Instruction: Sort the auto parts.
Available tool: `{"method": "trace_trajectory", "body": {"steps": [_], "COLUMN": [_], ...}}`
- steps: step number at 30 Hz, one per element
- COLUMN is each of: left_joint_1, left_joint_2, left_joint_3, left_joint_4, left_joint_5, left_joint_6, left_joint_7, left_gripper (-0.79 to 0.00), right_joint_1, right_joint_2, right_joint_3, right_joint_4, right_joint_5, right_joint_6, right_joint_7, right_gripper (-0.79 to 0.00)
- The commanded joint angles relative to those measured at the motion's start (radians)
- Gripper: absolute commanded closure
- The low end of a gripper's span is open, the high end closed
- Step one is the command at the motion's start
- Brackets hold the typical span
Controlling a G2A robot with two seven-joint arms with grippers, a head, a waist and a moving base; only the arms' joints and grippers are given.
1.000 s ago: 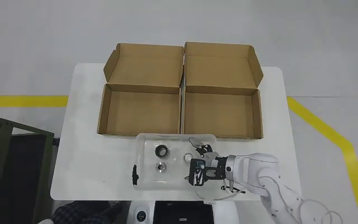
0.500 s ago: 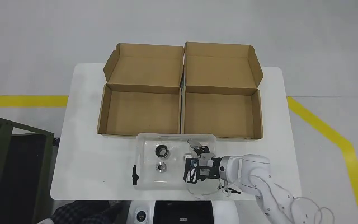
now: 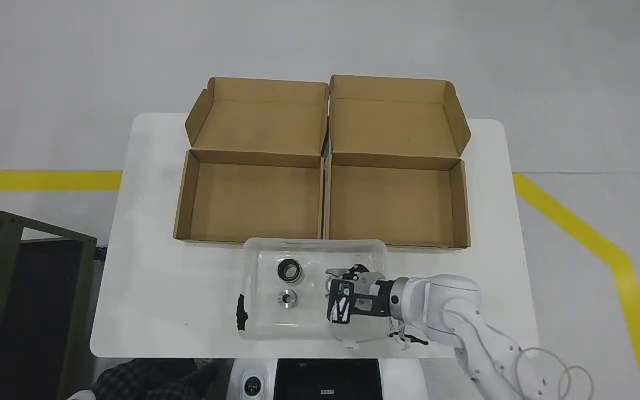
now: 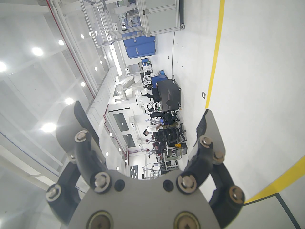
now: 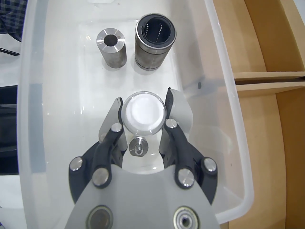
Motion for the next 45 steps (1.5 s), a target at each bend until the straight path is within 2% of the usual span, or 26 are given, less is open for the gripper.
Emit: {"method": "trace_trajectory", "body": {"steps": [1, 20, 33, 45], "left_joint_1": [0.0, 0.0, 0.0, 0.0], "left_joint_2": [0.0, 0.0, 0.0, 0.0], "left_joint_3": [0.0, 0.0, 0.0, 0.0], "left_joint_4": [0.0, 0.0, 0.0, 0.0], "left_joint_5": [0.0, 0.0, 0.0, 0.0], "left_joint_6": [0.0, 0.0, 0.0, 0.0], "left_joint_7": [0.0, 0.0, 0.0, 0.0], "left_gripper": [-0.785, -0.785, -0.785, -0.785], "right_joint_1": [0.002, 0.015, 0.083, 0.117], "right_joint_2": [0.001, 0.02, 0.021, 0.028], "right_joint_3": [0.0, 0.082, 0.123, 0.175], "right_joint_4": [0.001, -0.047, 0.009, 0.024], "right_joint_5": [0.008, 0.267, 0.461, 0.547], "right_joint_6": [0.003, -0.09, -0.072, -0.063], "right_joint_7": [-0.004, -0.139, -0.251, -0.304], "right_gripper": [0.0, 0.0, 0.0, 0.0]}}
